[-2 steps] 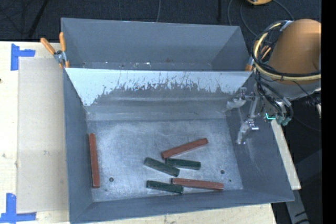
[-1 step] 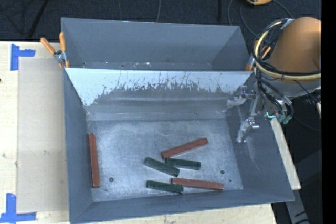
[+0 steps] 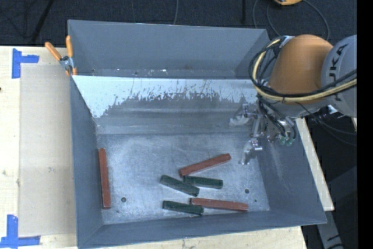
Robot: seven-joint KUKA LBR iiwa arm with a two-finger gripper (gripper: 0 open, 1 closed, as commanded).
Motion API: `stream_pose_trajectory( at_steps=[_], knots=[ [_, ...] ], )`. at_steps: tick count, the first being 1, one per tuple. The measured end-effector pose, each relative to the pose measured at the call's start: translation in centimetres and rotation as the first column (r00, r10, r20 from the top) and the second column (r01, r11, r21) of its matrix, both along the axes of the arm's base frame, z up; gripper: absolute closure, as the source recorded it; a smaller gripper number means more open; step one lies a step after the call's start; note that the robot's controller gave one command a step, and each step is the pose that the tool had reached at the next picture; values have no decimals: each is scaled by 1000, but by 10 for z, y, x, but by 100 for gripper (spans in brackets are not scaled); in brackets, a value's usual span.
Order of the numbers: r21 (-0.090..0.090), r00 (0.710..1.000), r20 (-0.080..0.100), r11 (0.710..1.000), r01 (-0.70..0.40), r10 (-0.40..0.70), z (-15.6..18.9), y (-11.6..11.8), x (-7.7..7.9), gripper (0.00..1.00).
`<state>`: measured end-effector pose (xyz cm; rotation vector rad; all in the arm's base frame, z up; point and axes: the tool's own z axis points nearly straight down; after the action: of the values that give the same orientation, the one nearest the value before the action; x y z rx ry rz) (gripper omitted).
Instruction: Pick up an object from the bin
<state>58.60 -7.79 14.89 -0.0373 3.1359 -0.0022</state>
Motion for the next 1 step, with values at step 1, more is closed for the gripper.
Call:
stream_pose_trajectory(
  at_steps=[1],
  knots=[
    [3,1000,-11,1000,-29,29,-15,40,-51,0]
  ],
)
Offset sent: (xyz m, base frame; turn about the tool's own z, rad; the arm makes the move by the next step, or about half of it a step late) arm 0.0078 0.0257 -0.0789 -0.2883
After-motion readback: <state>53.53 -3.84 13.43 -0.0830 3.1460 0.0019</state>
